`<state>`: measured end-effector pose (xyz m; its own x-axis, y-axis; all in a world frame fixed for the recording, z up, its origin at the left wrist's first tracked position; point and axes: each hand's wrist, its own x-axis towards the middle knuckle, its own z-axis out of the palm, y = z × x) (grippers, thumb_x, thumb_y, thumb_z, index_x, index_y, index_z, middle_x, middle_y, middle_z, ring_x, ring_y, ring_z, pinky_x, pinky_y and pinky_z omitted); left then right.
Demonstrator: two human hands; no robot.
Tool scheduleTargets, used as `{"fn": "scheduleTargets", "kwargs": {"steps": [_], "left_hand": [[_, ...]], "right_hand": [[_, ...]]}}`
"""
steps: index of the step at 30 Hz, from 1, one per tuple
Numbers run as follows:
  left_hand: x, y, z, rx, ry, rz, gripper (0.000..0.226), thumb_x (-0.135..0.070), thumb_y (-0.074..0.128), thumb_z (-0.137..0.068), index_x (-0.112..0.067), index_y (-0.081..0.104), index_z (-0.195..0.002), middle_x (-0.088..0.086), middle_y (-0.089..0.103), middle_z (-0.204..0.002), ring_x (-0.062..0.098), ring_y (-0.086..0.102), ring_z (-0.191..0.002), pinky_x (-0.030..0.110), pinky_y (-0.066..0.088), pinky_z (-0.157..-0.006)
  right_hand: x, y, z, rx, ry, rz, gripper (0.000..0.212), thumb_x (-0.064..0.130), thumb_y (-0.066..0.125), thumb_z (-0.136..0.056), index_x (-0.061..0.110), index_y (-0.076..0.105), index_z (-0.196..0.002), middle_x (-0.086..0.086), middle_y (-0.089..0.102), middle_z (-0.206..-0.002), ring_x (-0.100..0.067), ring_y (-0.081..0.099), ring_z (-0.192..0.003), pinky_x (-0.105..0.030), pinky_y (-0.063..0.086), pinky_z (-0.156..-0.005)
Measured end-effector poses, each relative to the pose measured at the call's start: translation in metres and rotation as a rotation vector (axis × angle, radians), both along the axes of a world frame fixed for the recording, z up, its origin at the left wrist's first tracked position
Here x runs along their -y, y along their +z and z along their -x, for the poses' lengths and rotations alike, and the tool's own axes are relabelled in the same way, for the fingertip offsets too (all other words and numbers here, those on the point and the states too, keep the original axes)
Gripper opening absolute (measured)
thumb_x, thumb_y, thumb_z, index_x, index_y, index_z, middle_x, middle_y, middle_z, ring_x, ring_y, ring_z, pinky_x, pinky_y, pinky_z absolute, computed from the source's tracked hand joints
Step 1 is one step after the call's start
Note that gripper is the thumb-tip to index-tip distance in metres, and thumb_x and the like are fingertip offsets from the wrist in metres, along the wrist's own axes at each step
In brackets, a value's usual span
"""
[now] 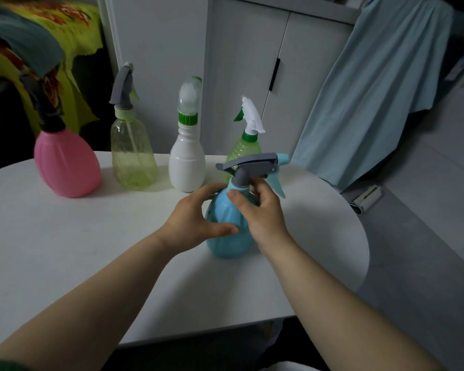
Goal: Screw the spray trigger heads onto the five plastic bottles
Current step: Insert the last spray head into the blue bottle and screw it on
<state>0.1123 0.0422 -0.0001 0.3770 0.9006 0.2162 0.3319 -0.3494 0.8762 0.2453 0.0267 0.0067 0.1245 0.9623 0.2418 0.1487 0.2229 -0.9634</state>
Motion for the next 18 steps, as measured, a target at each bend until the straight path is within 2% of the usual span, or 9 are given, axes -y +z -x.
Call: {"fn": "scheduleTargets", "kwargs": {"steps": [2, 6, 9, 11, 12, 14, 15, 17, 18], "left_hand": [[-0.003, 0.0, 0.002, 0.005, 0.0, 0.007, 0.069, -0.017, 0.081, -0.057, -0.027, 0.046, -0.116, -0.021, 0.051, -0.101, 0.004, 0.046, -0.103, 0.001, 0.037, -0.074], [-0.008, 0.0, 0.005, 0.045, -0.003, 0.006, 0.065, -0.012, 0.081, -0.057, -0.029, 0.047, -0.11, -0.011, 0.054, -0.103, 0.007, 0.049, -0.102, -0.005, 0.034, -0.076], [-0.009, -0.001, 0.006, 0.055, -0.016, 0.007, 0.066, -0.011, 0.081, -0.056, -0.027, 0.048, -0.111, -0.007, 0.056, -0.106, 0.008, 0.05, -0.104, 0.004, 0.035, -0.082], [-0.01, -0.001, 0.007, 0.048, -0.03, 0.007, 0.067, -0.01, 0.081, -0.057, -0.027, 0.047, -0.112, -0.006, 0.056, -0.108, 0.01, 0.05, -0.106, 0.009, 0.034, -0.086], [-0.011, 0.0, 0.008, 0.032, -0.038, 0.0, 0.067, -0.011, 0.081, -0.057, -0.026, 0.047, -0.113, -0.006, 0.056, -0.108, 0.011, 0.05, -0.107, 0.008, 0.034, -0.085], [-0.012, 0.0, 0.008, -0.014, -0.043, -0.012, 0.068, -0.012, 0.081, -0.057, -0.024, 0.047, -0.116, -0.009, 0.054, -0.107, 0.011, 0.05, -0.104, -0.003, 0.033, -0.078], [-0.011, 0.001, 0.008, -0.023, -0.044, -0.005, 0.067, -0.014, 0.081, -0.058, -0.026, 0.048, -0.114, -0.013, 0.054, -0.105, 0.008, 0.05, -0.101, -0.007, 0.032, -0.075], [-0.011, 0.001, 0.009, -0.002, -0.053, 0.015, 0.063, -0.016, 0.08, -0.058, -0.033, 0.046, -0.109, -0.02, 0.054, -0.101, 0.001, 0.05, -0.095, -0.005, 0.034, -0.075], [-0.011, 0.001, 0.009, 0.005, -0.055, 0.019, 0.063, -0.017, 0.08, -0.059, -0.033, 0.046, -0.109, -0.018, 0.055, -0.102, 0.001, 0.05, -0.096, 0.0, 0.036, -0.078]], "right_hand": [[-0.001, -0.001, 0.001, 0.014, 0.016, -0.014, 0.02, 0.032, 0.062, -0.072, 0.043, 0.053, -0.086, 0.017, 0.057, -0.097, -0.011, 0.055, -0.101, -0.027, 0.043, -0.086], [0.0, -0.005, -0.002, 0.005, 0.127, -0.062, 0.024, 0.03, 0.05, -0.079, 0.046, 0.052, -0.097, 0.017, 0.056, -0.108, -0.001, 0.052, -0.106, -0.016, 0.041, -0.093], [0.001, -0.008, -0.003, -0.059, 0.035, -0.119, 0.026, 0.02, 0.053, -0.085, 0.045, 0.056, -0.088, 0.022, 0.06, -0.095, 0.018, 0.054, -0.086, -0.001, 0.04, -0.075], [-0.002, -0.008, -0.002, -0.039, -0.019, -0.151, 0.021, 0.019, 0.06, -0.079, 0.04, 0.058, -0.078, 0.019, 0.061, -0.083, 0.012, 0.057, -0.077, -0.002, 0.041, -0.069], [-0.004, -0.007, -0.002, -0.034, -0.03, -0.149, 0.021, 0.017, 0.064, -0.075, 0.037, 0.056, -0.078, 0.017, 0.06, -0.082, 0.004, 0.058, -0.08, -0.005, 0.043, -0.071], [-0.008, -0.002, -0.001, -0.043, -0.007, -0.108, 0.032, 0.011, 0.069, -0.071, 0.035, 0.051, -0.083, 0.012, 0.058, -0.09, -0.009, 0.056, -0.091, -0.015, 0.045, -0.08], [-0.009, 0.001, -0.001, -0.007, 0.022, -0.087, 0.035, 0.012, 0.069, -0.07, 0.036, 0.05, -0.088, 0.01, 0.059, -0.098, -0.011, 0.055, -0.098, -0.019, 0.045, -0.085], [-0.01, 0.007, -0.001, 0.096, 0.098, -0.057, 0.037, 0.013, 0.064, -0.075, 0.042, 0.049, -0.092, 0.012, 0.06, -0.104, -0.002, 0.054, -0.102, -0.02, 0.043, -0.087], [-0.009, 0.009, -0.002, 0.124, 0.136, -0.056, 0.035, 0.012, 0.061, -0.078, 0.043, 0.05, -0.09, 0.016, 0.06, -0.099, 0.007, 0.054, -0.096, -0.015, 0.042, -0.084]]}}
